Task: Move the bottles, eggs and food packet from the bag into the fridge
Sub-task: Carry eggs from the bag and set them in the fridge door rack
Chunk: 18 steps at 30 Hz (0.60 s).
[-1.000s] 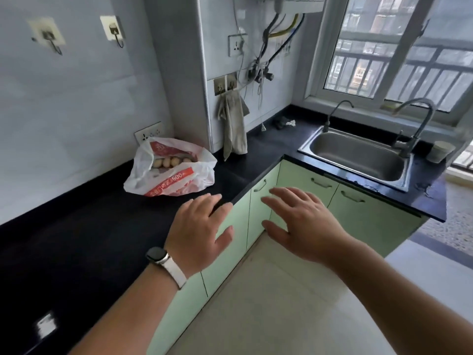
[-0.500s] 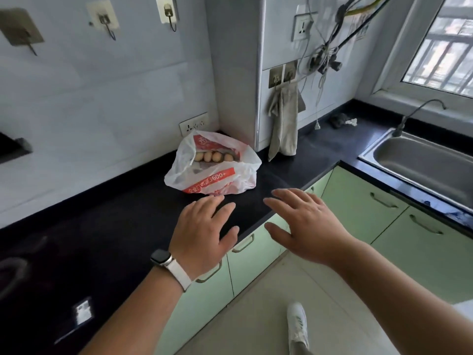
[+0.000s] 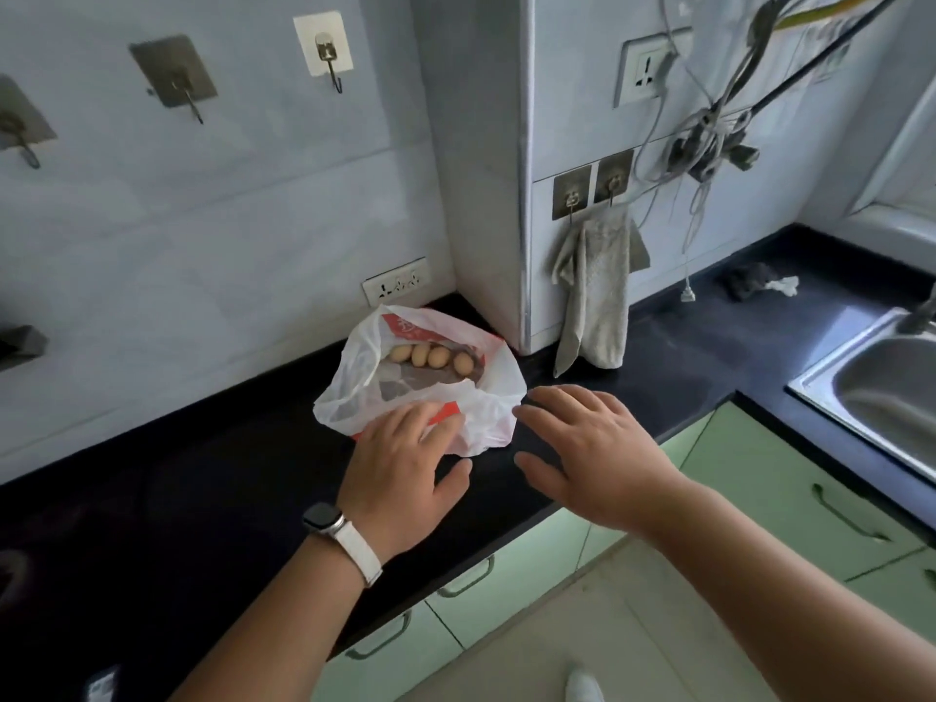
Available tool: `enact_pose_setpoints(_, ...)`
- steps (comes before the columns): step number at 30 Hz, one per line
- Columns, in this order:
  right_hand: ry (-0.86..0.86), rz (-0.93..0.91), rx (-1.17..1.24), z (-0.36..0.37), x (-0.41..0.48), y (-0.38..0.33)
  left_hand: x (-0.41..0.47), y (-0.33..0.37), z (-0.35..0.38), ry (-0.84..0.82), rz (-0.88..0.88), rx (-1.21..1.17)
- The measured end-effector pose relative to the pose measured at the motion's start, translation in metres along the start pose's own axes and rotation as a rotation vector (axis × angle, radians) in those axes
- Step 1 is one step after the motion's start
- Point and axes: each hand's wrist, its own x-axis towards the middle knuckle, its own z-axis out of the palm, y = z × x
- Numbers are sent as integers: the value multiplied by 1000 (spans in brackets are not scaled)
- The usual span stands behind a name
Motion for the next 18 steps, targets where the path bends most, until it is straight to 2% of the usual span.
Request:
enact_pose_setpoints(7, 4, -100, 30, 7, 44, 59, 37, 11, 17, 13, -117, 35)
enact_pose_setpoints(18, -70, -163, 72, 43, 91, 78, 48, -23, 43, -95, -279, 62)
